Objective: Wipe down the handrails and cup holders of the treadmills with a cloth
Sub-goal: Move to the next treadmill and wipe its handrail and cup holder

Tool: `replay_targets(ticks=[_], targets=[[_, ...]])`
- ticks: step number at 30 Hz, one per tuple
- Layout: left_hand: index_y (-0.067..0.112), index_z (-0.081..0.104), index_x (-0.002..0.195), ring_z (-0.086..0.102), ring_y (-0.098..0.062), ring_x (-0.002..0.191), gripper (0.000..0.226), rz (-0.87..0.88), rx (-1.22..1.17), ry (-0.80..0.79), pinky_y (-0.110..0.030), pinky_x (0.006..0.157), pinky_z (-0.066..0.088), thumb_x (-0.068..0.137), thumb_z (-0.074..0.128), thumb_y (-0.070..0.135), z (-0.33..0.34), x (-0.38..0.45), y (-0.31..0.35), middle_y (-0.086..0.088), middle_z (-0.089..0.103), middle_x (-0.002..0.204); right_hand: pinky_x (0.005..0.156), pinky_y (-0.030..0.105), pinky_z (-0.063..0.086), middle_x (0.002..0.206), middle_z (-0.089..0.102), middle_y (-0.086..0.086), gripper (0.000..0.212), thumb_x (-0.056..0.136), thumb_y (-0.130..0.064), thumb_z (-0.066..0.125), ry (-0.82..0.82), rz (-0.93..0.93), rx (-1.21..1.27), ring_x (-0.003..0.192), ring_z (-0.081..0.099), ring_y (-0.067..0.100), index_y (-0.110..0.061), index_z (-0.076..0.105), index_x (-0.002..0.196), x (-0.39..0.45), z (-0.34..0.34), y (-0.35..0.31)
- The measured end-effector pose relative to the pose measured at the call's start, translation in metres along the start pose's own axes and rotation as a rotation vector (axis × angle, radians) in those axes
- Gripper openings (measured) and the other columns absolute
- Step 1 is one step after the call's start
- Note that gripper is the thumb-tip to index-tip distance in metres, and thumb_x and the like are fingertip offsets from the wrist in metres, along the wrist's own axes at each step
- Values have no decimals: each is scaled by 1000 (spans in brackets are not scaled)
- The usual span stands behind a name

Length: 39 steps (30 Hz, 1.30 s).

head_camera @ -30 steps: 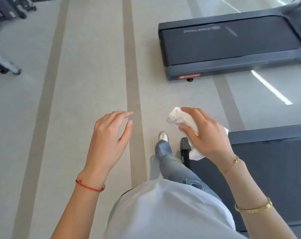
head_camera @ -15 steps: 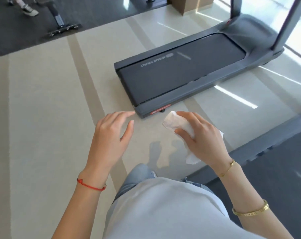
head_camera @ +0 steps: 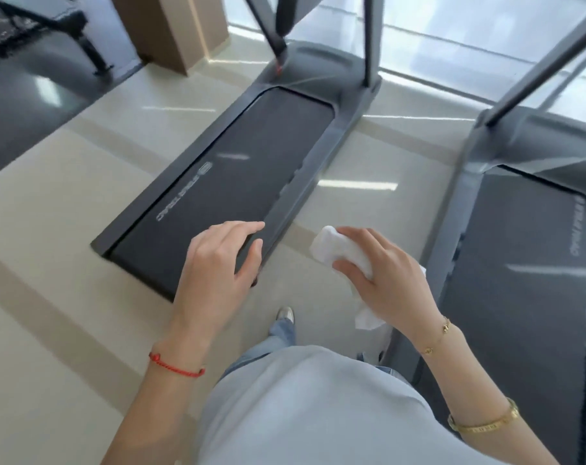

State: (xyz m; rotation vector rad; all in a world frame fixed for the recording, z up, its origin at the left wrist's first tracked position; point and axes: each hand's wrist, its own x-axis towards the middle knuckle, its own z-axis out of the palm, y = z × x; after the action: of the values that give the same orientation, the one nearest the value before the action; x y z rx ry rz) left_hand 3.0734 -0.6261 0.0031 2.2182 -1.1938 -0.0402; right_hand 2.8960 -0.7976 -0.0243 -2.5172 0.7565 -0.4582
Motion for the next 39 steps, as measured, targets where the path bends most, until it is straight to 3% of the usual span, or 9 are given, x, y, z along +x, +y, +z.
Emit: replay_targets(ticks=[7, 14, 17, 22, 26, 30, 39], targets=[[16, 64, 123, 59, -14, 114, 29, 270, -51, -202, -46, 103, 44, 99, 50, 25, 24, 162, -15, 4, 66, 120, 65, 20, 37, 113, 62, -15, 36, 93, -40, 61, 184, 235, -54, 85, 56, 7, -27, 56, 126, 90, -7, 21], [15, 65, 122, 61, -15, 110, 27, 484, -123, -339, -43, 104, 43, 99, 53, 23, 77, 289, 11, 3, 67, 117, 72, 29, 53, 116, 63, -12, 36, 92, -39, 62, 360, 451, -81, 91, 63, 13, -24, 58, 124, 146, -31, 64], [15, 66, 121, 62, -16, 108, 26, 570, -161, -373, -43, 103, 43, 99, 54, 22, 112, 338, 33, 3, 68, 115, 74, 25, 53, 117, 63, -11, 38, 92, -39, 62, 410, 522, -109, 91, 62, 11, -23, 58, 126, 170, -42, 95], [15, 67, 119, 62, -18, 106, 23, 667, -231, -418, -42, 101, 44, 98, 57, 18, 174, 417, 81, 3, 68, 115, 74, 9, 38, 119, 62, -12, 38, 91, -38, 62, 484, 631, -104, 95, 60, 8, -24, 58, 126, 213, -70, 157], [14, 67, 119, 62, -20, 108, 23, 730, -264, -443, -40, 103, 41, 98, 57, 16, 218, 482, 136, 3, 69, 113, 73, 12, 40, 119, 62, -16, 37, 91, -36, 63, 555, 691, -104, 98, 60, 6, -26, 59, 126, 250, -107, 208], [13, 67, 119, 62, -22, 111, 23, 810, -306, -467, -46, 101, 44, 98, 57, 16, 260, 540, 192, 2, 69, 114, 80, 24, 49, 123, 61, -15, 39, 92, -38, 61, 584, 741, -143, 103, 60, 9, -25, 57, 129, 283, -147, 255], [12, 67, 120, 62, -22, 106, 24, 1065, -436, -556, -45, 98, 47, 98, 56, 16, 355, 635, 314, 0, 69, 113, 85, 22, 47, 124, 61, -12, 39, 93, -36, 62, 735, 918, -269, 107, 59, 11, -22, 57, 130, 324, -216, 339]])
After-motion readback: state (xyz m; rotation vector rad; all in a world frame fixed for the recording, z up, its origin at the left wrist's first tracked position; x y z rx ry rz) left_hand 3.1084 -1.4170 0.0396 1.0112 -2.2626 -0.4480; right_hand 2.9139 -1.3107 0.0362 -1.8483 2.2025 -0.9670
